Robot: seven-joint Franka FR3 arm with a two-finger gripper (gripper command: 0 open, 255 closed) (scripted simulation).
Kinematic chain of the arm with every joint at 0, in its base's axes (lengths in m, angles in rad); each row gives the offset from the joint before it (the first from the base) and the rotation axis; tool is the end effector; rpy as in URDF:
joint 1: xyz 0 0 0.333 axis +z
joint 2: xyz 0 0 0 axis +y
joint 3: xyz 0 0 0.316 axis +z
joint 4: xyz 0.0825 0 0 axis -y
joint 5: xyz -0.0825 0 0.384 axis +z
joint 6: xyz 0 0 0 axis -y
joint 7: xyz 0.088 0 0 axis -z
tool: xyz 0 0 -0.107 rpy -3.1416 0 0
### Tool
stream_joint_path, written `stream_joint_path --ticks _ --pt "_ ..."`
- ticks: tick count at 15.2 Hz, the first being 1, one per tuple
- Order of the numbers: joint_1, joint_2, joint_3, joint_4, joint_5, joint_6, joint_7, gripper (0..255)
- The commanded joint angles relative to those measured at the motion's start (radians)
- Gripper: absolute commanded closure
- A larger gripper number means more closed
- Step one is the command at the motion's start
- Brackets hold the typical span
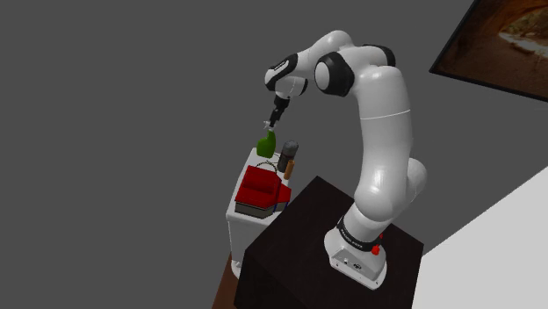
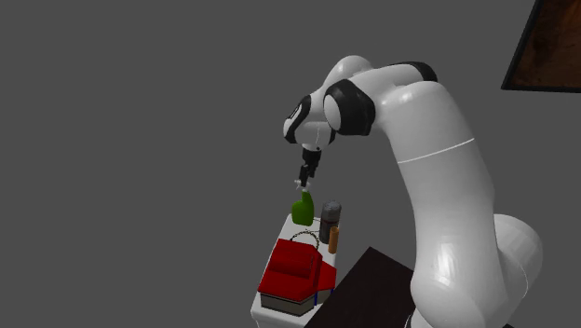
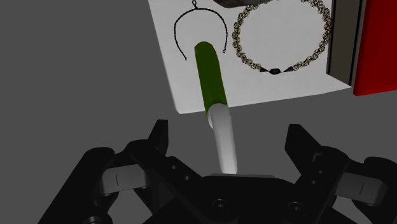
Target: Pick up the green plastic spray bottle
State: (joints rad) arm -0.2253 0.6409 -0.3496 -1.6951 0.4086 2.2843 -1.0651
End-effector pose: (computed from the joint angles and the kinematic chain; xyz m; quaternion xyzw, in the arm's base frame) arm 0.5852 -0.3384 0.2405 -0.9886 -0.1416 -0.0378 0.0333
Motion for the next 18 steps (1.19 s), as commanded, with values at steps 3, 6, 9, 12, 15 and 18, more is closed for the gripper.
stream_joint_path --ticks 3,6,9,12,15,18 --pt "-0.012 0.052 0.015 0.007 0.015 0.036 -0.015 0" --pt "-0.016 0.057 0.02 0.007 0.014 0.041 -0.015 0" --pt "-0.023 0.055 0.016 0.024 0.011 0.022 -0.016 255" --pt "-0.026 0.048 0.012 0.026 0.007 0.012 -0.019 255" --pt "-0.026 0.054 0.014 0.023 0.01 0.022 -0.02 255" --pt "-0.014 0.038 0.017 0.005 0.004 0.026 -0.007 255"
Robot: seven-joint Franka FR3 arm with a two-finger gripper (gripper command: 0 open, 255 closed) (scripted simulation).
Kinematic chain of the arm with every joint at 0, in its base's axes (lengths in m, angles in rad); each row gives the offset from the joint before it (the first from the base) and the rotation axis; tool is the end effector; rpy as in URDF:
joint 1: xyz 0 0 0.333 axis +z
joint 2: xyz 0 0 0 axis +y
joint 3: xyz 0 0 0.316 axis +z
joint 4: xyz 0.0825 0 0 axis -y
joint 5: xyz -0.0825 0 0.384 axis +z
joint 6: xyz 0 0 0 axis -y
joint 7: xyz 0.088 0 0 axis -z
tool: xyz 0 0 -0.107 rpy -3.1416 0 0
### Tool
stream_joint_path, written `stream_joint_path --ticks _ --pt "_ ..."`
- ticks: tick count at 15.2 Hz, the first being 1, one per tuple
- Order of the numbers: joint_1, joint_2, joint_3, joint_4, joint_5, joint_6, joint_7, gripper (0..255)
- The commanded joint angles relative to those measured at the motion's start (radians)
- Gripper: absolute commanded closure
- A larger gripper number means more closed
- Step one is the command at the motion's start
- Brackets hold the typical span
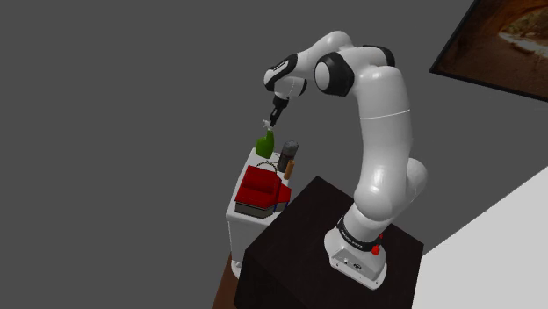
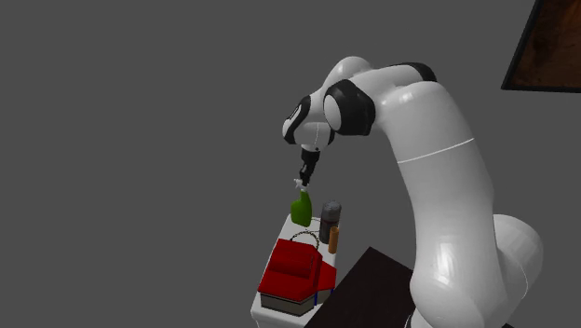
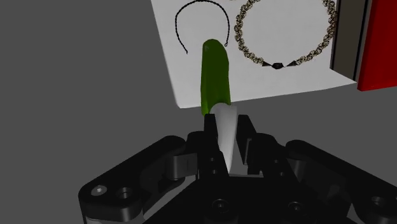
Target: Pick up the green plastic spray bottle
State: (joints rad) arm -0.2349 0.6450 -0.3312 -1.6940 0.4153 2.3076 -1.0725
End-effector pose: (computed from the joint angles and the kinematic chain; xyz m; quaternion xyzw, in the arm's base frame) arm 0.5888 -0.3361 0.2382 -0.9878 -0.1449 -0.0473 0.0311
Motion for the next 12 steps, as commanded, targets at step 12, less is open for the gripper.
stream_joint_path --ticks 12 --pt "0.015 -0.066 -0.033 0.013 -0.052 -0.102 0.037 255"
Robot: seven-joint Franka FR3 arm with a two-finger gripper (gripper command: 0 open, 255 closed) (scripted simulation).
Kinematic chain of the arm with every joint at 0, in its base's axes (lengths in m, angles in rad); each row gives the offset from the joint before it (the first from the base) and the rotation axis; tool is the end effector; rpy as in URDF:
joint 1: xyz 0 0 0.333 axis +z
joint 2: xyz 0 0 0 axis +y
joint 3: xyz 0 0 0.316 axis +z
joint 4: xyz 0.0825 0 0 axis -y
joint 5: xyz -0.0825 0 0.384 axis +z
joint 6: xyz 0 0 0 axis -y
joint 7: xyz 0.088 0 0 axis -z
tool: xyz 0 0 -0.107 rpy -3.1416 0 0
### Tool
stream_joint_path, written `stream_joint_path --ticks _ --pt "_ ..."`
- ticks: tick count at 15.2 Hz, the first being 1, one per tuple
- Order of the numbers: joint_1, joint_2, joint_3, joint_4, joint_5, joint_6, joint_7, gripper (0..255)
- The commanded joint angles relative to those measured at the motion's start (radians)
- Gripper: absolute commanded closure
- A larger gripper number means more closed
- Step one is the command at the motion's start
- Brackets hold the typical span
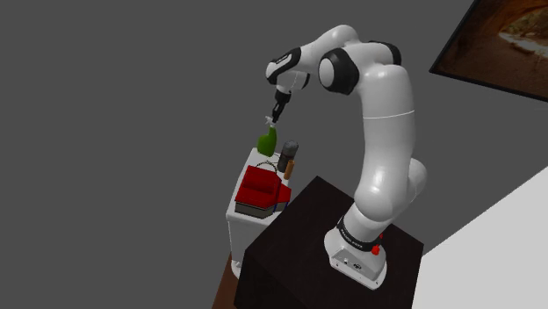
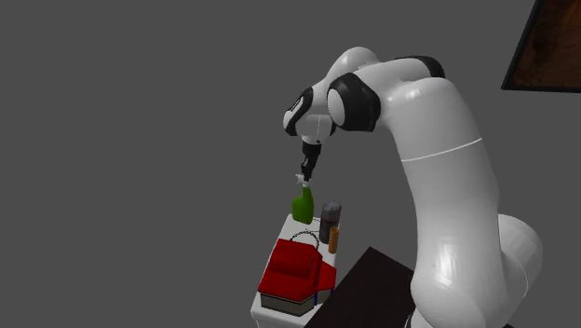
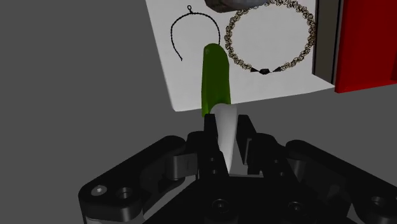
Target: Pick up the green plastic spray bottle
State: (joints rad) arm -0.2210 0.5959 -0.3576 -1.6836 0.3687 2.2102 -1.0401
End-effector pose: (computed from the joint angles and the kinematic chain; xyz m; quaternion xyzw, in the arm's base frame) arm 0.5851 -0.3364 0.2689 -0.9883 -0.1449 -0.0274 0.0393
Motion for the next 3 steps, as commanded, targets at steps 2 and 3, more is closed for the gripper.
stream_joint_path --ticks 2,3 --pt "0.003 -0.026 -0.01 0.005 -0.009 -0.015 0.008 255" --pt "0.003 -0.026 -0.01 0.005 -0.01 -0.015 0.008 255"
